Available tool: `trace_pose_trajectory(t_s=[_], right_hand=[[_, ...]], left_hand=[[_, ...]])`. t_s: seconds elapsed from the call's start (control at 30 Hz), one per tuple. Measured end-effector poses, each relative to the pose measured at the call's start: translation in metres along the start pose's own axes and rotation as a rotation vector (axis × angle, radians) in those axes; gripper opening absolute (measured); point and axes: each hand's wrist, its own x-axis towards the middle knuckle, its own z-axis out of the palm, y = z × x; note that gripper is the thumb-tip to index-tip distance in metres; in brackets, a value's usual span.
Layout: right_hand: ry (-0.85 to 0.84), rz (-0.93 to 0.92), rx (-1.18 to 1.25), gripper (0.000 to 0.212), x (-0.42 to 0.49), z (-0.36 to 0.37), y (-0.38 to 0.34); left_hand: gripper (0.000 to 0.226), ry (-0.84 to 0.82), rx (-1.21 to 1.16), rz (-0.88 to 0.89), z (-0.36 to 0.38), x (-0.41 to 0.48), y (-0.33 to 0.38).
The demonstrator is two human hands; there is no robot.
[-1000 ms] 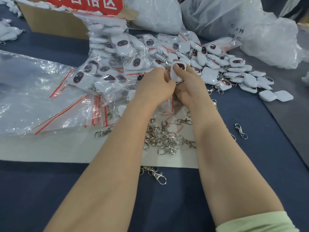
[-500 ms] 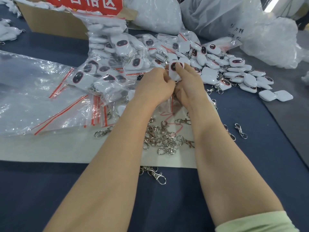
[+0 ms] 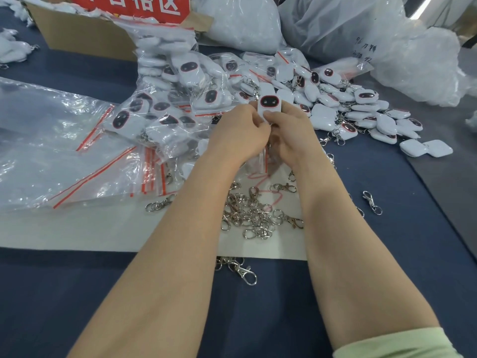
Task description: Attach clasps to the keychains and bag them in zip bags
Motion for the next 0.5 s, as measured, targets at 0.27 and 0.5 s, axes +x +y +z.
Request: trace_pose_trajectory(t_s=[0.27,0.5], right_hand=[[0.096,-0.057,-0.292,0.03,0.003,-0.002,-0.013],[-0.024,-0.041,-0.773,0.01,-0.004,-0.001,-0.035]], left_hand=[[0.009,0.073,-0.1,0.0,-0.006,0.001,0.001],[0.017,0.218,-0.144,0.046,-0.022,0.003,0.01]])
